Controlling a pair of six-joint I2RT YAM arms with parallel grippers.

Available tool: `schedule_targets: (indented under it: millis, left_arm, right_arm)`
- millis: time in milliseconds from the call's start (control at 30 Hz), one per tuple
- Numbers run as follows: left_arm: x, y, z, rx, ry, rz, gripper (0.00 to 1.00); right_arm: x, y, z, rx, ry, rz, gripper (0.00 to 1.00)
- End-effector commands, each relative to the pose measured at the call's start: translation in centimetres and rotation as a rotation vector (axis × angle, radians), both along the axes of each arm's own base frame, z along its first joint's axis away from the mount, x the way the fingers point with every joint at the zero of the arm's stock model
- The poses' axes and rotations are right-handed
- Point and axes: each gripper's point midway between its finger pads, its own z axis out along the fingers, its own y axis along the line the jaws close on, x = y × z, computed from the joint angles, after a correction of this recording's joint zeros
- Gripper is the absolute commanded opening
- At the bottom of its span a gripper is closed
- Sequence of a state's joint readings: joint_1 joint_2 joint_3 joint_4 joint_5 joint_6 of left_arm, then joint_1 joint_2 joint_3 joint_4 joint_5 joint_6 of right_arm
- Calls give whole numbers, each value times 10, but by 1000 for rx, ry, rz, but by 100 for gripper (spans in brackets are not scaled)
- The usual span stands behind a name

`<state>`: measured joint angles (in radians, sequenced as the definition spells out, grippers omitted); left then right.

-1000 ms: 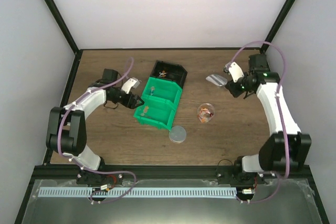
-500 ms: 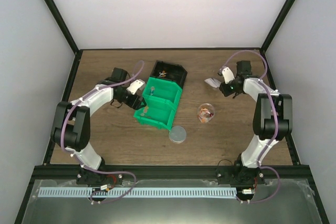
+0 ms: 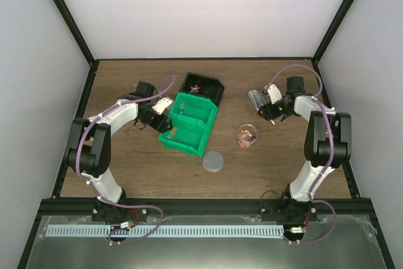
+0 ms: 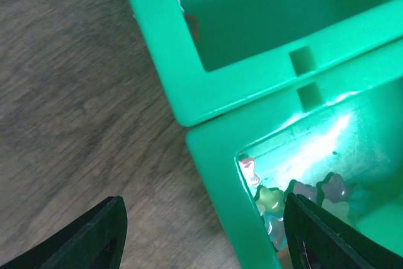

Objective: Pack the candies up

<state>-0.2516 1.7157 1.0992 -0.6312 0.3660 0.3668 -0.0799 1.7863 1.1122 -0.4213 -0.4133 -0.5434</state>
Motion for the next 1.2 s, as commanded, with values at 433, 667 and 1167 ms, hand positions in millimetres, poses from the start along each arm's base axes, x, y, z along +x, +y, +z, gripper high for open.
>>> schedule_targets:
  millis: [433,667,1167]
  left_arm:
    - [79,118,-2,271,-89,243,70]
    - [102,181,-11,270,-19,357,70]
    - [120,165,108,49,-315,301,100]
  right_arm:
    - [-59,26,58,84,-34,279,98]
    - [-86,25,53,4,-59,440,98]
    - [-100,23,28,-112,-154,738,98]
